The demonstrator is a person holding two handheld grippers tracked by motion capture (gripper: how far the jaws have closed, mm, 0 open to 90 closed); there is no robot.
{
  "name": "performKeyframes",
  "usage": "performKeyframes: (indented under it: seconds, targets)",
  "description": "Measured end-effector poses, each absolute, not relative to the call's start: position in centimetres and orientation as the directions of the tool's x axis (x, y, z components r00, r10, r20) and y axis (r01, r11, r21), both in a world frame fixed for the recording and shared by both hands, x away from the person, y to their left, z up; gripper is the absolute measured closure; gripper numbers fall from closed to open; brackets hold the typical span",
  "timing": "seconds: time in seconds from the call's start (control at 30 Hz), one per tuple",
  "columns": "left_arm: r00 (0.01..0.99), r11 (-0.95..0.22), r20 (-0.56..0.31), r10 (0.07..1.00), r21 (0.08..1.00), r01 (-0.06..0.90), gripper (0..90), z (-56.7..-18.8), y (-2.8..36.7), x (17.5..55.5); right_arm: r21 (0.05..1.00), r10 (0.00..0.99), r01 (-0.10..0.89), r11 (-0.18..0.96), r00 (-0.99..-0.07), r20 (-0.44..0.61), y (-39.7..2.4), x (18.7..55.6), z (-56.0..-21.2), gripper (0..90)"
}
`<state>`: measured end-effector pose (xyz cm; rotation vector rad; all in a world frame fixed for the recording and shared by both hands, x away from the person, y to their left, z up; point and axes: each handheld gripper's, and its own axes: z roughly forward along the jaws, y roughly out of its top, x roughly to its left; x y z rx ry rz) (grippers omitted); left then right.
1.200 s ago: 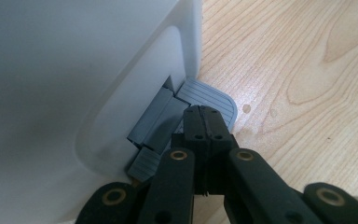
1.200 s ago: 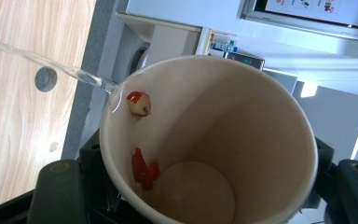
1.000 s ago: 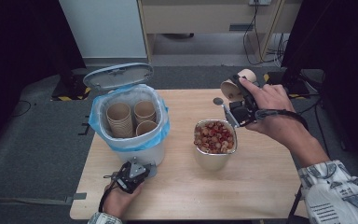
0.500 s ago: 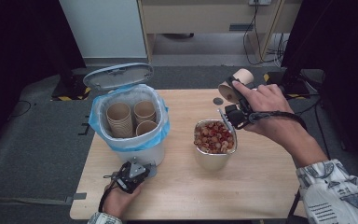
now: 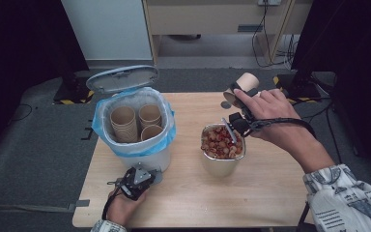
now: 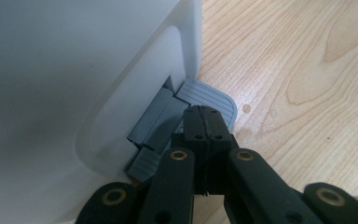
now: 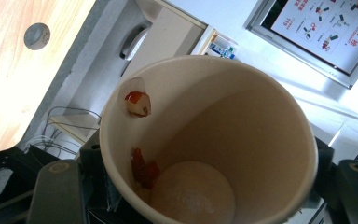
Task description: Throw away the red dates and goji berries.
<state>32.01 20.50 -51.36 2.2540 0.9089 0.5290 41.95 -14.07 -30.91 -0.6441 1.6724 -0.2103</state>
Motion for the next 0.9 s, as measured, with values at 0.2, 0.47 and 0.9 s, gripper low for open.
performKeyframes:
  seconds: [0.2, 0.47, 0.9]
  targets:
    - [0.680, -0.555, 0.124, 0.723, 0.691, 0.464, 89.7, -51.4, 20.5, 32.0, -0.531, -0.572, -0.304, 0.791, -0.059, -0.818, -13.7, 42.0, -31.5, 28.2]
    - [0.680, -0.554, 0.123, 0.723, 0.691, 0.465, 89.8, -51.4, 20.5, 32.0, -0.606, -0.661, -0.323, 0.727, -0.089, -0.745, -13.1, 41.7, -34.0, 28.3]
    - [0.681, -0.553, 0.122, 0.723, 0.692, 0.463, 89.7, -51.4, 20.5, 32.0, -0.634, -0.688, -0.320, 0.704, -0.086, -0.720, -12.7, 42.1, -35.3, 28.3]
